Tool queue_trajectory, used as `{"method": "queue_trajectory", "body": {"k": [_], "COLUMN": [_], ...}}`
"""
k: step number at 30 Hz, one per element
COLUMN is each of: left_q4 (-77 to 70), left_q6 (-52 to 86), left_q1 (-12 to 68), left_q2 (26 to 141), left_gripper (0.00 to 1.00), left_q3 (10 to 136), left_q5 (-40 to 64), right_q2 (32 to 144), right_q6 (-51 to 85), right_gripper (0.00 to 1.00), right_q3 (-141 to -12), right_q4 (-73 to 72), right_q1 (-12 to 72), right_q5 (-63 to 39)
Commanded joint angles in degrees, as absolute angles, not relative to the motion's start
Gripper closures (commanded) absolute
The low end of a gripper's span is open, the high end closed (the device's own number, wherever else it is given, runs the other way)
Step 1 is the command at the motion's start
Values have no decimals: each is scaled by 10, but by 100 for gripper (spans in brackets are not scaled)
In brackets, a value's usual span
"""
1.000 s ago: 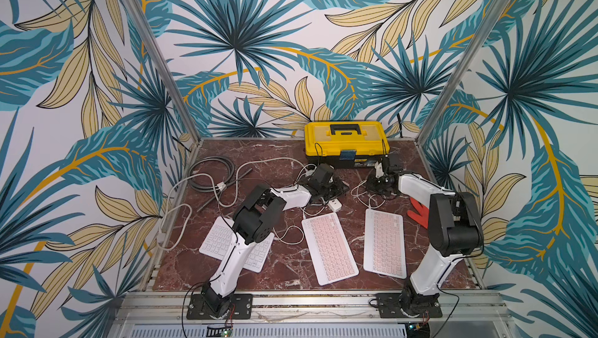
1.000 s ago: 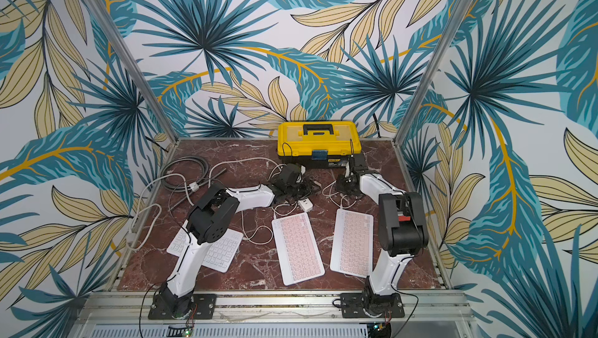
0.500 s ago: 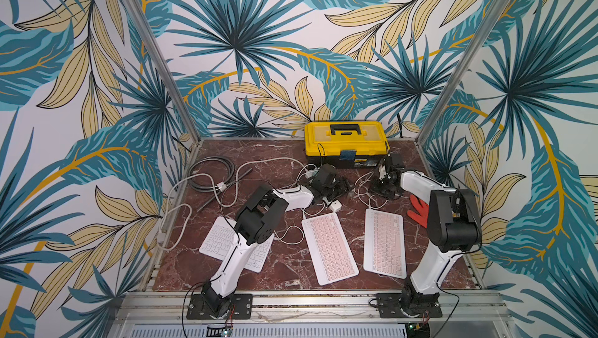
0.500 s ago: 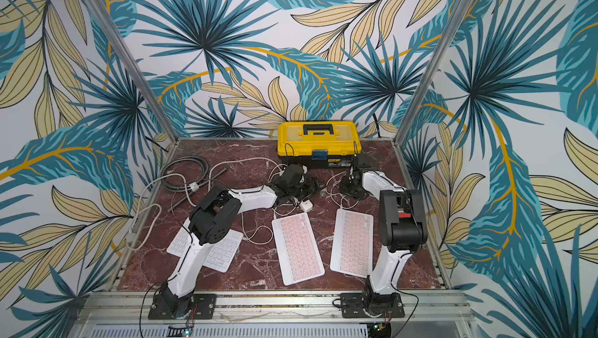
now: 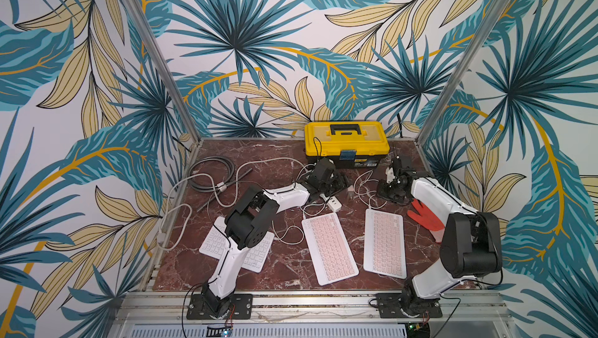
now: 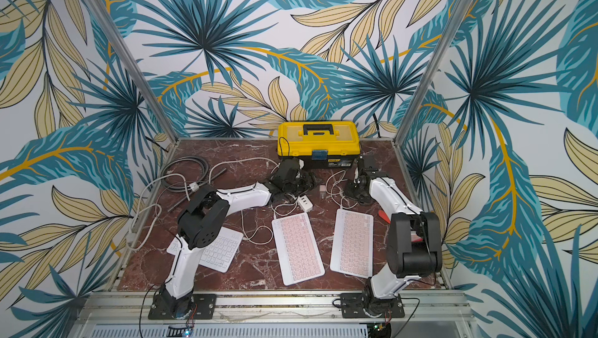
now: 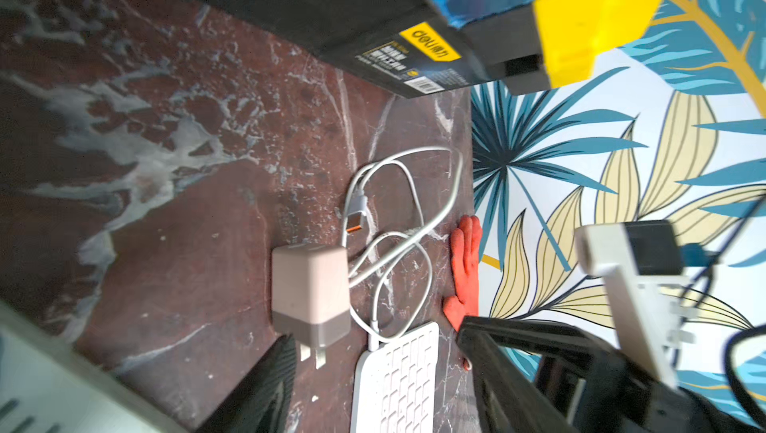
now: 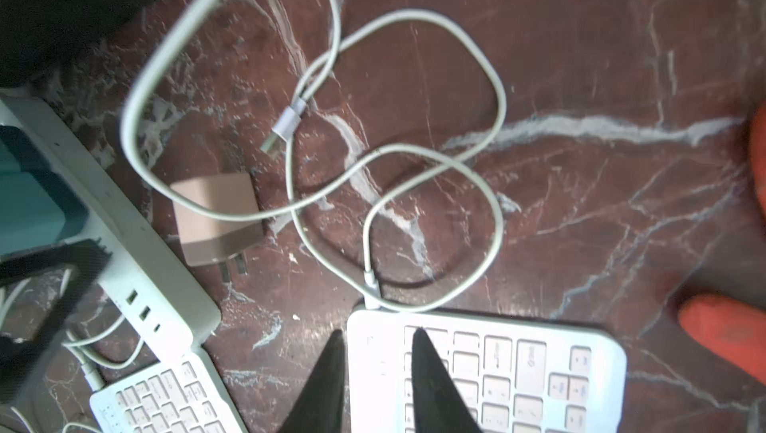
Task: Unplug the wireless keyboard
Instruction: Place the plug at the center of the board.
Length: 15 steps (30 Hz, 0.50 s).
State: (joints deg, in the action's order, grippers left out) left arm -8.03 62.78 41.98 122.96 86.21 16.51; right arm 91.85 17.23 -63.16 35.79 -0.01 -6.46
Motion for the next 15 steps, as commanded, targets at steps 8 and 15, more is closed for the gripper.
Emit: {"method": "queue_trajectory", "body": {"k": [8,15], "left_q4": [-80,-80], "left_q6": [549,515], "left_q1": [444,455], "left_q2": [1173,1165], "left_gripper": [40,42], "left_q3": [788,772], "left_q5": [194,226], "right_q2": [936,1003], "right_q6": [178,169], "right_gripper": [81,83], "right_q3": [-581,-618], "right_q4": [365,351], "right_q1": [0,-1], "right_q5": [-51,-43]}}
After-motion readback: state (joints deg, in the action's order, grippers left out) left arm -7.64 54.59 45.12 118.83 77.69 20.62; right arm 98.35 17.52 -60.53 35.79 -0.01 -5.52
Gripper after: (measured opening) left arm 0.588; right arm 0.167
